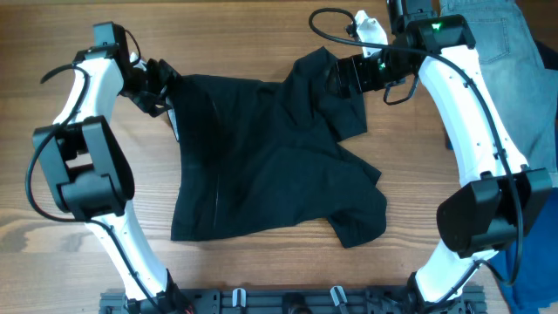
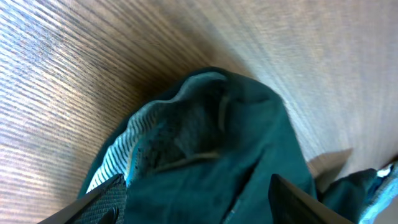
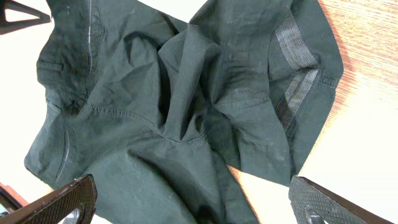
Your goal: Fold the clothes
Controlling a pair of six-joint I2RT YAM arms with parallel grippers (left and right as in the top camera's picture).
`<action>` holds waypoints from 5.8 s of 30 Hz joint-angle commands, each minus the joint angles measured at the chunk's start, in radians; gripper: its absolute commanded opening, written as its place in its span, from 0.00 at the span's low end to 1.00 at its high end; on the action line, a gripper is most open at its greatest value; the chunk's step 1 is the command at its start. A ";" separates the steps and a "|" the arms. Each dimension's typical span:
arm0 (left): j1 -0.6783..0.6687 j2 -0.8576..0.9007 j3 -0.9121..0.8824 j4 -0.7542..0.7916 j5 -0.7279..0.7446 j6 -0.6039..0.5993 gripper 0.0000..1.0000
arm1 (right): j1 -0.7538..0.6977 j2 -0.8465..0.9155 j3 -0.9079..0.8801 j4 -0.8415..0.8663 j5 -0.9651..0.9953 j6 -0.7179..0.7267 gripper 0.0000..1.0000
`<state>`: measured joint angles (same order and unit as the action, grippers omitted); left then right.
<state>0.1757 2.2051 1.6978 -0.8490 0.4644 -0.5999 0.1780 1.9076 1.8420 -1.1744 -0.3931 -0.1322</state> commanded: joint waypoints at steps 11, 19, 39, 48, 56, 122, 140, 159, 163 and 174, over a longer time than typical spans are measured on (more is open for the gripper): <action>-0.073 0.078 0.002 0.175 0.056 0.001 0.04 | 0.002 -0.006 0.023 -0.009 -0.027 0.004 1.00; -0.113 0.077 0.034 0.453 0.077 -0.140 0.04 | 0.002 -0.006 0.023 -0.017 -0.027 0.007 1.00; -0.092 0.077 0.058 0.185 0.097 -0.062 0.17 | -0.068 0.053 -0.057 -0.060 0.048 0.239 1.00; -0.086 0.077 0.058 0.186 0.097 -0.062 0.17 | -0.078 0.168 -0.216 -0.031 -0.001 0.238 1.00; -0.086 0.077 0.058 0.177 0.118 -0.062 0.17 | -0.094 0.232 -0.236 0.197 -0.056 0.209 1.00; -0.261 0.077 0.058 0.232 0.196 -0.058 0.45 | -0.362 0.164 -0.036 0.423 -0.362 0.241 1.00; -0.303 0.133 0.056 0.197 0.021 -0.058 0.45 | -0.340 0.164 -0.036 0.326 -0.401 0.230 1.00; -0.341 0.180 0.057 0.370 0.245 -0.033 0.04 | -0.294 0.163 -0.036 0.298 -0.401 0.185 1.00; -0.285 0.177 0.057 0.377 0.246 -0.042 0.04 | -0.292 0.163 -0.036 0.281 -0.401 0.185 1.00; -0.030 0.171 0.057 0.359 0.277 -0.089 0.04 | -0.233 0.163 -0.037 0.199 -0.378 0.151 1.00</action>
<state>0.0883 2.3657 1.7527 -0.4896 0.7132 -0.6750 -0.1009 2.0754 1.7988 -0.9619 -0.7696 0.0555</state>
